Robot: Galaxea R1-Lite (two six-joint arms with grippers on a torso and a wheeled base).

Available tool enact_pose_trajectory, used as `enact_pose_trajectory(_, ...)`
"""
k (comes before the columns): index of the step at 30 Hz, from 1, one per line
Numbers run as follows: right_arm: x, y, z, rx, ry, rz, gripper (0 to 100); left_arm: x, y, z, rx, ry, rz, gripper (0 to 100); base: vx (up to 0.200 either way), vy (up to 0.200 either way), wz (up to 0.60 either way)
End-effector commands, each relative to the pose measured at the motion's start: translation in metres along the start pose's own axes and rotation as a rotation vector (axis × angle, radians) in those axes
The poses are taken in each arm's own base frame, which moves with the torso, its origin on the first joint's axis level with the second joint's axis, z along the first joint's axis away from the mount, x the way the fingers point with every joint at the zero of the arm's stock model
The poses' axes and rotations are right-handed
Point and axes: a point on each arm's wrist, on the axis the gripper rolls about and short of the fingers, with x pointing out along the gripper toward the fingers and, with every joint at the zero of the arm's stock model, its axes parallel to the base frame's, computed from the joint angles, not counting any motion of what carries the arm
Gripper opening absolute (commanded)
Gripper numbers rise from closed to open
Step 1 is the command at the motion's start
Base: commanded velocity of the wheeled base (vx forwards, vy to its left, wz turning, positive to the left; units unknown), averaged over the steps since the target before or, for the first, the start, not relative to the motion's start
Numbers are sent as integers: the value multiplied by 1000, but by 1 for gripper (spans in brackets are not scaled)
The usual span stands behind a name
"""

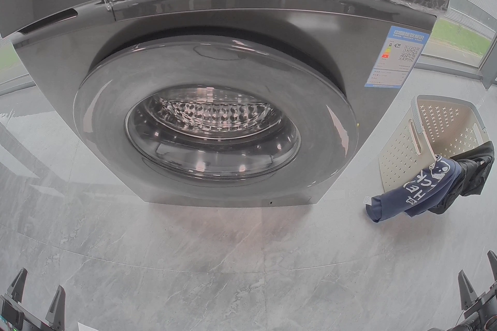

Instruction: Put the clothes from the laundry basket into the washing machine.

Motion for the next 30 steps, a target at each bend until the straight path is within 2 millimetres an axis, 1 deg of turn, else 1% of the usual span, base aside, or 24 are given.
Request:
enact_pose_trajectory(1,0,0,-5,0,1,1,100,0,0,-4,0,8,1,100,0,200,0)
enact_pose_trajectory(2,0,0,-5,0,1,1,100,0,0,-4,0,6,1,100,0,200,0)
enact_pose_trajectory(26,0,0,-5,0,1,1,100,0,0,-4,0,6,1,100,0,0,0)
enact_pose_trajectory(30,0,0,-5,0,1,1,100,0,0,-4,0,6,1,100,0,200,0)
